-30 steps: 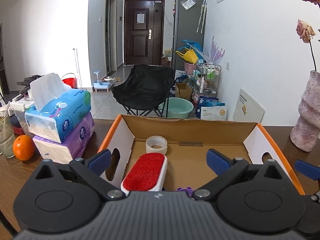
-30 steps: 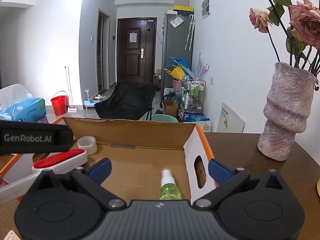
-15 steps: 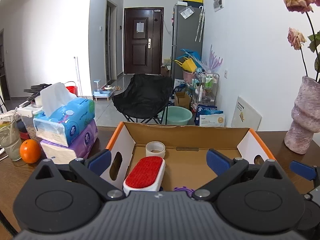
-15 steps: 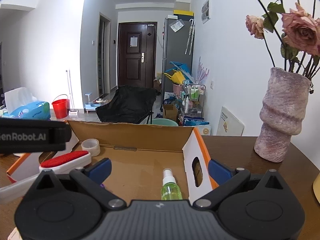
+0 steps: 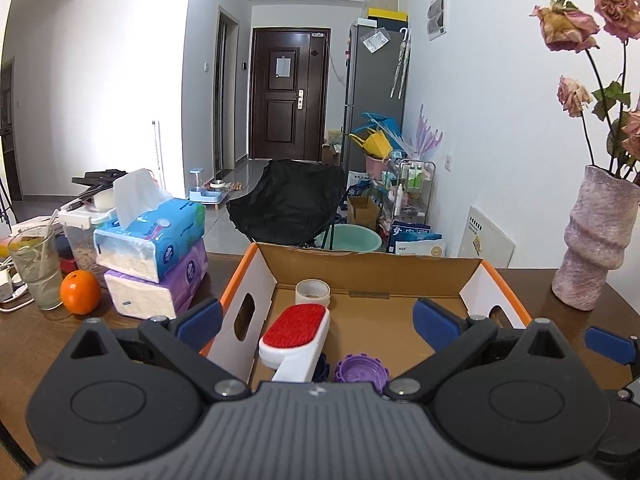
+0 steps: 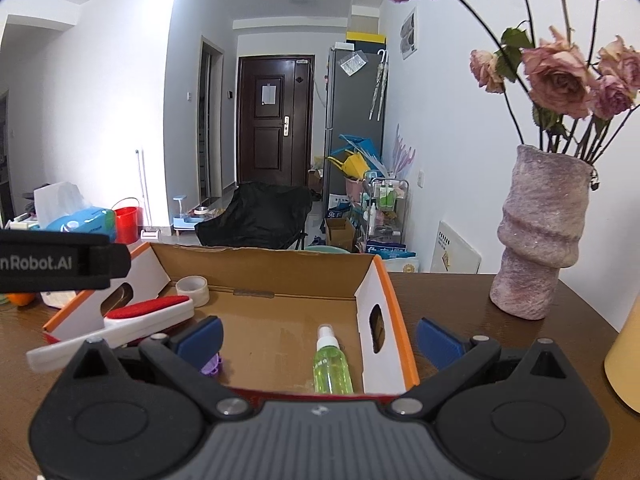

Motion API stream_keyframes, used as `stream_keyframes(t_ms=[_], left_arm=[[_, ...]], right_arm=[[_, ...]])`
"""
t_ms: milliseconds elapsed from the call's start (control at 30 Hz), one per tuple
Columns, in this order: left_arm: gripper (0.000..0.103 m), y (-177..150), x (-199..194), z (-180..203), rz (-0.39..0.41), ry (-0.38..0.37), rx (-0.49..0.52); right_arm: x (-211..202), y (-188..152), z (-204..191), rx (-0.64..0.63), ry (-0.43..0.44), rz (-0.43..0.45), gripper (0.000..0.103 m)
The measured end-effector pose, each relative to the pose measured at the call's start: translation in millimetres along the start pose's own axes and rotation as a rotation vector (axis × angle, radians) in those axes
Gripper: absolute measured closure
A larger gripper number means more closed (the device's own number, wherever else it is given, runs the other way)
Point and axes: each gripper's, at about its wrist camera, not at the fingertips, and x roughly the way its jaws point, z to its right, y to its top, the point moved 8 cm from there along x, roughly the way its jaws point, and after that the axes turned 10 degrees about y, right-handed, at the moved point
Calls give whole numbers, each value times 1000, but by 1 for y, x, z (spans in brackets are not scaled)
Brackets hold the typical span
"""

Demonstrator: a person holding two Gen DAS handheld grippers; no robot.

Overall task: Organize rigid objects
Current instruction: 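Withdraw both tools from the box back toward the table items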

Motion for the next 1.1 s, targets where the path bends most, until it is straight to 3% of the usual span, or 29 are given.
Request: stream_keyframes(t_ms=[1100], left_arm=[[0, -53, -108, -23, -5, 18, -32]], right_arm=[[-129, -43, 2, 9, 30, 54, 0]])
